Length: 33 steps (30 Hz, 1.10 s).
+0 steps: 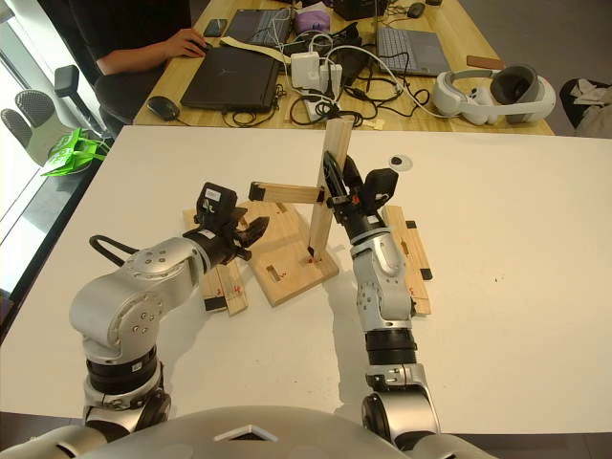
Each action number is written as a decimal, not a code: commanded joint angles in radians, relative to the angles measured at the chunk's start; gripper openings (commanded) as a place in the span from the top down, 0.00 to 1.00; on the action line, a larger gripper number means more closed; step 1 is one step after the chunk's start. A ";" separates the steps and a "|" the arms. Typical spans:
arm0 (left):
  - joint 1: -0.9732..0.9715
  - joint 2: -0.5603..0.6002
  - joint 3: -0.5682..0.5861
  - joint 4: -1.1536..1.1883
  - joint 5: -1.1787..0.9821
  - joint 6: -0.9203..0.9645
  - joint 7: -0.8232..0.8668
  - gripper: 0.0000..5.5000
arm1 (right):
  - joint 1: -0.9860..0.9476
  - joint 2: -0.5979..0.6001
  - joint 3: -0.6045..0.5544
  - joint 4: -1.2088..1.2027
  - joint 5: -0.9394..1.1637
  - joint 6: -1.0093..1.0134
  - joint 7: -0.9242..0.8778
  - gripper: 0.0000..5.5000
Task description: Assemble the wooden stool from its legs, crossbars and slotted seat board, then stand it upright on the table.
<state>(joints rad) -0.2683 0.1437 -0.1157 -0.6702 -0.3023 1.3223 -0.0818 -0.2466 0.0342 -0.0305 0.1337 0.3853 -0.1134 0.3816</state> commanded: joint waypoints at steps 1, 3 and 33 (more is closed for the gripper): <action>-0.013 0.016 -0.010 0.012 0.010 -0.009 -0.007 0.57 | -0.018 0.007 -0.035 0.012 0.021 -0.008 -0.005 0.82; -0.014 0.016 -0.012 0.013 0.009 -0.011 -0.006 0.57 | -0.011 0.004 -0.046 0.003 0.034 -0.009 0.004 0.82; -0.143 -0.149 0.032 0.054 -0.014 -0.065 0.008 0.44 | -0.216 0.243 -0.065 -0.038 0.232 0.096 -0.273 0.82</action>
<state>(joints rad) -0.3998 -0.0214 -0.0645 -0.6250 -0.3261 1.2692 -0.0781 -0.4056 0.1690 -0.1050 0.0873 0.6035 -0.0003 0.1045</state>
